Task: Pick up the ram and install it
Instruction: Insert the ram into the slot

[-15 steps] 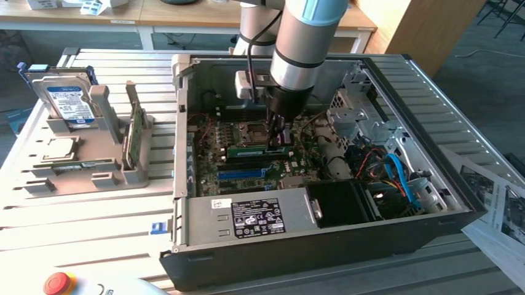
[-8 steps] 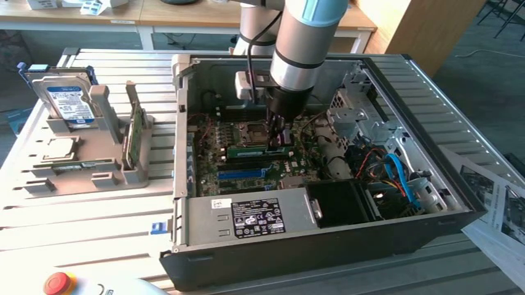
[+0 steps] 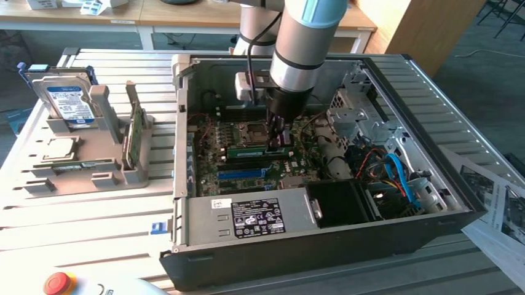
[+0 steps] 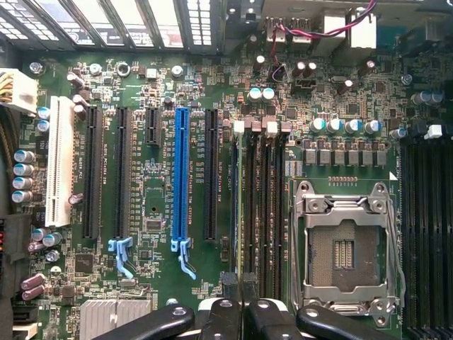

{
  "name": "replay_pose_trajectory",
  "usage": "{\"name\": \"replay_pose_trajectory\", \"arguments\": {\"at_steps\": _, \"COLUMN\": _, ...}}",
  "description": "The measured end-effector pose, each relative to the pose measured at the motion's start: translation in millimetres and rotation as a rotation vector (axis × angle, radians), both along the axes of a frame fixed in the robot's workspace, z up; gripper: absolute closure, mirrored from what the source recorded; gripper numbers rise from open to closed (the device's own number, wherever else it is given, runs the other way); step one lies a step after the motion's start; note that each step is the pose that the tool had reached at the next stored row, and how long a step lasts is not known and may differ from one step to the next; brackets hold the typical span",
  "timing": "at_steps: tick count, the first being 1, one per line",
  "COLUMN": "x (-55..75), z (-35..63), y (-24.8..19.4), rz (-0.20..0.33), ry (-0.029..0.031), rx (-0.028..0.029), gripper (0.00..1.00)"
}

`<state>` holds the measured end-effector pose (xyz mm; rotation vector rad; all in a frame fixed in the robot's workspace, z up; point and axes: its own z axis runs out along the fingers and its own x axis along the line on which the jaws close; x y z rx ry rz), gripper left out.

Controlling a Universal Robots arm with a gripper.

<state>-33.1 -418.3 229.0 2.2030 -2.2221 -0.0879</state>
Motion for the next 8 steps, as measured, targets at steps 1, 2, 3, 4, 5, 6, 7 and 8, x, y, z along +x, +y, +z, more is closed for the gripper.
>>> {"name": "replay_pose_trajectory", "arguments": {"at_steps": 1, "x": 0.0, "z": -0.3, "y": 0.1, "rz": 0.0, "ry": -0.0001, "rx": 0.0001, "gripper": 0.88}}
{"name": "replay_pose_trajectory", "arguments": {"at_steps": 2, "x": 0.0, "z": -0.6, "y": 0.1, "rz": 0.0, "ry": -0.0002, "rx": 0.0, "gripper": 0.88}}
{"name": "replay_pose_trajectory", "arguments": {"at_steps": 3, "x": 0.0, "z": -1.0, "y": 0.2, "rz": 0.0, "ry": -0.0003, "rx": -0.0001, "gripper": 0.88}}
{"name": "replay_pose_trajectory", "arguments": {"at_steps": 4, "x": 0.0, "z": -1.3, "y": 0.3, "rz": 0.0, "ry": -0.0003, "rx": -0.0002, "gripper": 0.88}}
{"name": "replay_pose_trajectory", "arguments": {"at_steps": 5, "x": 0.0, "z": -1.6, "y": 0.3, "rz": 0.0, "ry": -0.0004, "rx": -0.0003, "gripper": 0.88}}
{"name": "replay_pose_trajectory", "arguments": {"at_steps": 6, "x": 0.0, "z": -1.9, "y": 0.4, "rz": 0.0, "ry": -0.0004, "rx": -0.0004, "gripper": 0.88}}
{"name": "replay_pose_trajectory", "arguments": {"at_steps": 7, "x": 0.0, "z": -2.2, "y": 0.5, "rz": 0.0, "ry": -0.0006, "rx": -0.0006, "gripper": 0.88}}
{"name": "replay_pose_trajectory", "arguments": {"at_steps": 8, "x": 0.0, "z": -2.6, "y": 0.5, "rz": 0.0, "ry": -0.0006, "rx": -0.0006, "gripper": 0.88}}
